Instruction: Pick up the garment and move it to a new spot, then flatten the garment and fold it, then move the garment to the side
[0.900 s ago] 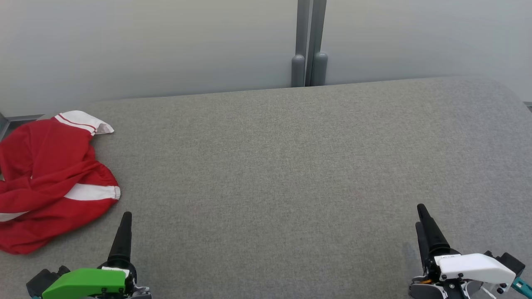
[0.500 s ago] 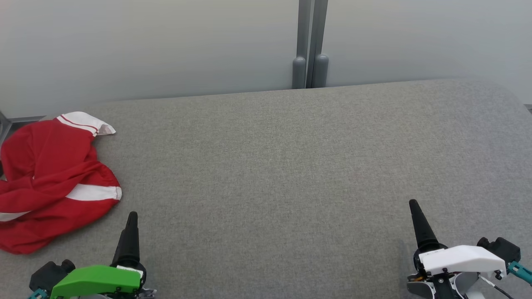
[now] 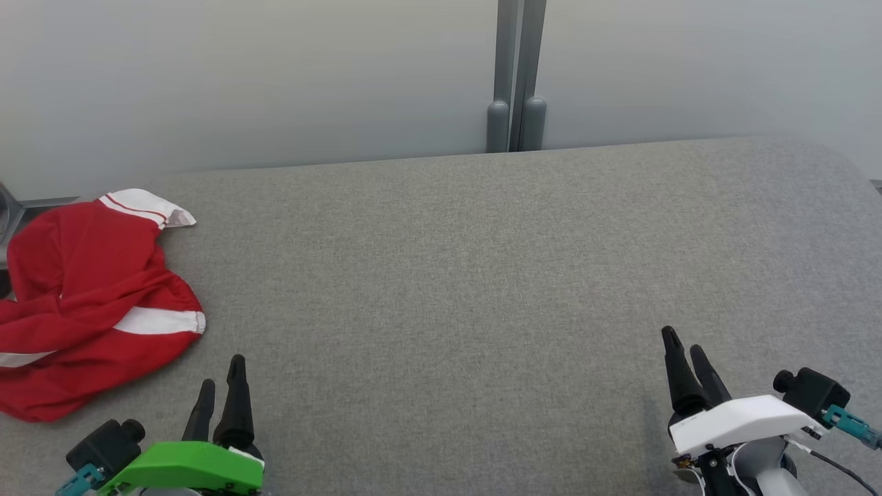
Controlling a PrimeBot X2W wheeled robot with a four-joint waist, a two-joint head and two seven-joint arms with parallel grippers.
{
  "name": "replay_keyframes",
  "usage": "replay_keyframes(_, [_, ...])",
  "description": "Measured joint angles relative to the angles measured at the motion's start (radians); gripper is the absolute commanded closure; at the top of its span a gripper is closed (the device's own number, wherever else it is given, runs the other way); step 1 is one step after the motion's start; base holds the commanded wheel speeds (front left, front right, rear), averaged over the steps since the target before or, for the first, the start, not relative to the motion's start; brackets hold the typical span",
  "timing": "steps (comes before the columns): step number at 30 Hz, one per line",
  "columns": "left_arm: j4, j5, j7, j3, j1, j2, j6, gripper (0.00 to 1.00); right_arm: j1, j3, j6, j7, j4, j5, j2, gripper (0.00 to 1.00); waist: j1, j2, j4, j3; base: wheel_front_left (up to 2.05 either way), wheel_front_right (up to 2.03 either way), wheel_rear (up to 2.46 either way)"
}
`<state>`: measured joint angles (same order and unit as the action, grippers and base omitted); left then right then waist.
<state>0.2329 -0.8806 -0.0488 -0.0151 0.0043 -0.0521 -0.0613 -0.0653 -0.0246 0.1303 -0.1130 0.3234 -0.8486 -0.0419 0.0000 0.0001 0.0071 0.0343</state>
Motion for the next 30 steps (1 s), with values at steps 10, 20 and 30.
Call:
replay_keyframes(10, [0.015,0.16,-0.033,-0.048,0.0,-0.025,0.018,0.0,-0.001,-0.001,0.0,0.021,-0.005,0.212,-0.001,0.0,0.0,0.0,0.004,0.008,0.0,0.0,0.0])
replay_keyframes(20, [0.047,0.279,-0.059,-0.075,-0.007,-0.06,0.028,0.0,0.0,0.001,0.0,0.042,-0.012,0.35,-0.002,0.0,0.0,0.0,0.006,0.013,0.0,0.0,0.0])
replay_keyframes(30, [0.056,0.365,-0.076,-0.102,-0.026,-0.071,0.028,0.0,0.0,0.021,0.0,0.046,0.0,0.453,-0.002,0.0,0.0,0.0,0.009,0.016,0.0,0.0,0.0])
